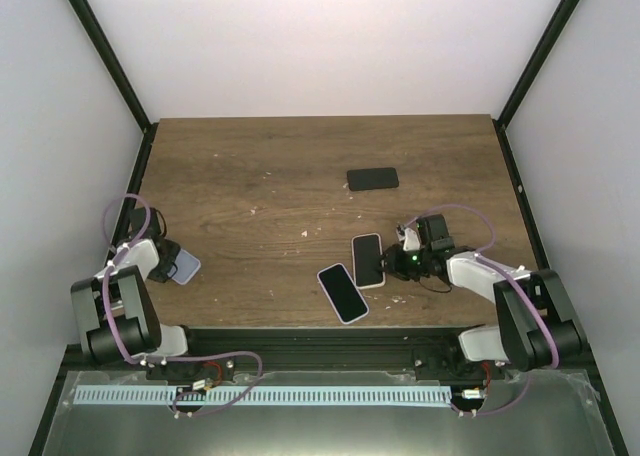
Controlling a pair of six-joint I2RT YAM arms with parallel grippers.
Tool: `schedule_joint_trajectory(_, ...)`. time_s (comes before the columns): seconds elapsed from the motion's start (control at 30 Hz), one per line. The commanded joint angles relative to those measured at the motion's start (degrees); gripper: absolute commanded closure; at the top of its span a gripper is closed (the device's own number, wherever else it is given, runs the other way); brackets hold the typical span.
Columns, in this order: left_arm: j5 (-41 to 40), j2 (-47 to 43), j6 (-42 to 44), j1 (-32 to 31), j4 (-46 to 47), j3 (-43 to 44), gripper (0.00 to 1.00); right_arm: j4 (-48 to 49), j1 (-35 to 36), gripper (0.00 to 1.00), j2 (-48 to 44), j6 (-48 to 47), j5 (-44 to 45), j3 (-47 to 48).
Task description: Put the phone into the phone case
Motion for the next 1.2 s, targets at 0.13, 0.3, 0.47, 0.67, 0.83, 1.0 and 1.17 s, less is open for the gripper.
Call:
schedule_joint_trajectory(0.13,5.4,2.1,1.4,0.1,3.5,-2.6,0.67,-1.9,-0.5,0.49,-3.9,2.2,8.2,1.3)
schedule_joint_trajectory(0.3,7.1,2.0,3.7,0.1,4.0,-2.5,0.89,-2.0,-0.4,0.24,-6.3,5.0,11.0,2.5)
schedule_joint_trajectory(0.47,10.1,1.0,6.5,0.1,5.8,-3.2,1.0,0.1,-0.5,0.02,-8.7,6.4,15.4,5.1)
schedule_joint_trajectory(0.67,15.8,-1.3,10.0,-1.6,7.6,-3.1,1.0,2.0,-0.5,0.0,-5.3,8.6,25.9,11.7)
schedule_joint_trajectory(0.83,17.3,-4.2,11.6,-6.1,7.0,-2.3,1.0,1.9,-0.5,0.0,2.7,7.7,31.2,19.6)
schedule_joint_trajectory(1.0,21.1,-7.1,14.8,-10.3,7.9,-2.6,1.0,6.2,-0.5,0.02,12.6,-0.9,25.6,28.2)
schedule_joint_trajectory(1.17,23.0,-8.0,17.9,-15.8,6.2,-1.4,1.0,4.8,-0.6,0.06,22.8,-24.1,17.7,39.9)
